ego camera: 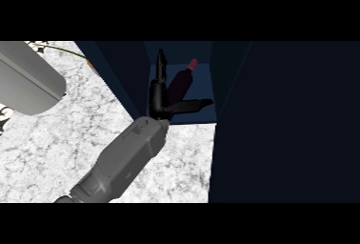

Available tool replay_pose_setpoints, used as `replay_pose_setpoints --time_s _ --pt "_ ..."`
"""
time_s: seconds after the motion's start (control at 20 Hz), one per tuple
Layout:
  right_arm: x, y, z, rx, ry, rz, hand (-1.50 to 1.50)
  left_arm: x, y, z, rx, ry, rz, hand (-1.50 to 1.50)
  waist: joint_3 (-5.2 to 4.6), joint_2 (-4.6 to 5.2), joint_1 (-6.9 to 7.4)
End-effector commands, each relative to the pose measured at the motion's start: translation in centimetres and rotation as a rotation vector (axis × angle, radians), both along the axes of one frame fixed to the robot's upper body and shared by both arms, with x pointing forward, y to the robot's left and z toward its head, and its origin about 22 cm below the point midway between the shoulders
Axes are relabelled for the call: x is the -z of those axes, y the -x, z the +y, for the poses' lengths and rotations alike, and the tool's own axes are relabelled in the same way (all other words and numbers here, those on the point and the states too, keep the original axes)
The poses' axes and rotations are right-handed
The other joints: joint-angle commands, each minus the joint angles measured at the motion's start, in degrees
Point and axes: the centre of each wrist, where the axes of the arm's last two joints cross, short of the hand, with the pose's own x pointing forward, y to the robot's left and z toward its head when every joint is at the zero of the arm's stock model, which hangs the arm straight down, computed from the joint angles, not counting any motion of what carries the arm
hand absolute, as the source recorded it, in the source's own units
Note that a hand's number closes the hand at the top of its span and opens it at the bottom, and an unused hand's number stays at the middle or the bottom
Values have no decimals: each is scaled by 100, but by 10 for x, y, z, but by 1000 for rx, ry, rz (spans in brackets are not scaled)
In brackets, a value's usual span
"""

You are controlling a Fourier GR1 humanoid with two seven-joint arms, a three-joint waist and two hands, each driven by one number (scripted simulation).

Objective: Pick up the wine, place it into the cabinet and close the cabinet

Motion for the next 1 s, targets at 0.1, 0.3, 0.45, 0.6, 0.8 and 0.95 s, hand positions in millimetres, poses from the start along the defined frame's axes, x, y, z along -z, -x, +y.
replay_pose_setpoints --time_s 0.1,0.3,0.45,0.6,0.8,0.95 --pt "-2 9 -10 40 11 2 -150 -5 48 -31 39 56 5 -150 3 -25 172" --pt "-12 25 -1 72 32 -10 -150 -2 83 -35 89 115 -7 -150 1 -41 227" --pt "3 13 -10 79 28 10 -150 -1 95 -25 133 149 -8 -150 3 -27 251" --pt "-2 17 -11 87 30 -17 -150 2 129 -17 155 164 -2 -150 3 -35 266" --pt "-3 31 -10 96 24 -9 -150 6 165 1 190 174 -11 -150 3 -36 254" --pt "-8 24 -25 94 22 -11 -150 -8 192 25 173 154 -3 150 3 -41 278"
